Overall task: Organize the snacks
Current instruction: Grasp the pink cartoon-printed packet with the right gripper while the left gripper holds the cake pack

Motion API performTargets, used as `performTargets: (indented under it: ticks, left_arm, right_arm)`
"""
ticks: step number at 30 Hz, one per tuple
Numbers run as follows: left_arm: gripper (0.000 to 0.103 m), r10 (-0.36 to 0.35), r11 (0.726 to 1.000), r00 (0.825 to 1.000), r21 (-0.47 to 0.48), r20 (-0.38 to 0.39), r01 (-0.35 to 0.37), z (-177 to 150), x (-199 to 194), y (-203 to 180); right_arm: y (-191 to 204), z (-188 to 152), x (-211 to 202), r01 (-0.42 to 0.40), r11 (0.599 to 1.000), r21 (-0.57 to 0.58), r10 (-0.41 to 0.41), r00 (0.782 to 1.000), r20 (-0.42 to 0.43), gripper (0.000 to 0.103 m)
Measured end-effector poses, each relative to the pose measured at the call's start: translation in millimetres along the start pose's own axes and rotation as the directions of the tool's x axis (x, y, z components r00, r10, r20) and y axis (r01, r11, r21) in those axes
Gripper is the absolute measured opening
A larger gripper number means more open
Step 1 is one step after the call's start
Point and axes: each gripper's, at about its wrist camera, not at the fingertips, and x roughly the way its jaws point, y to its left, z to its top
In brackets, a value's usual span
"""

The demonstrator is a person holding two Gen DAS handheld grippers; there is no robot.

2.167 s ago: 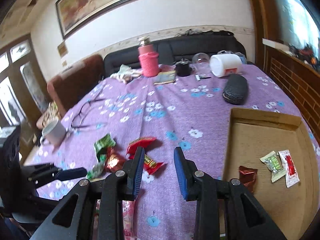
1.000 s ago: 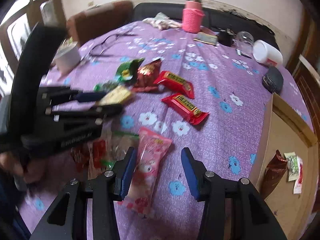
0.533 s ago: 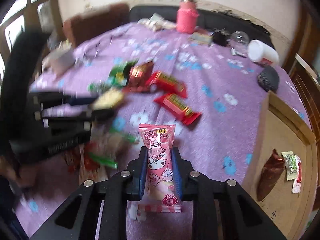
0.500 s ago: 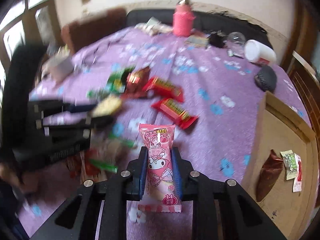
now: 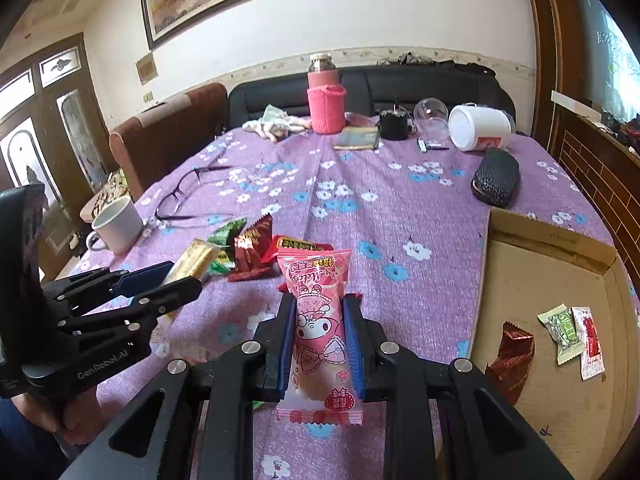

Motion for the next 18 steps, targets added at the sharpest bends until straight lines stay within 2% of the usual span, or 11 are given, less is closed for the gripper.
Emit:
performTargets:
  ticks: [4, 18]
  left_arm:
    - [0.033, 0.012, 1.000, 1.000, -0.007, 0.028, -0.012, 1.4, -4.7, 0.8]
    - [0.033, 0.044, 0.998, 0.999, 0.041, 0.019, -0.045, -2.2, -1.8, -7.9]
  right_arm:
    - [1.8, -0.5, -0.1, 0.006, 1.000, -0.006, -0.006, 1.000, 0.018, 0.025]
    - [6.1, -5.3, 6.9, 0.009, 1.000, -0.016, -0.009, 1.000, -0.011, 0.025]
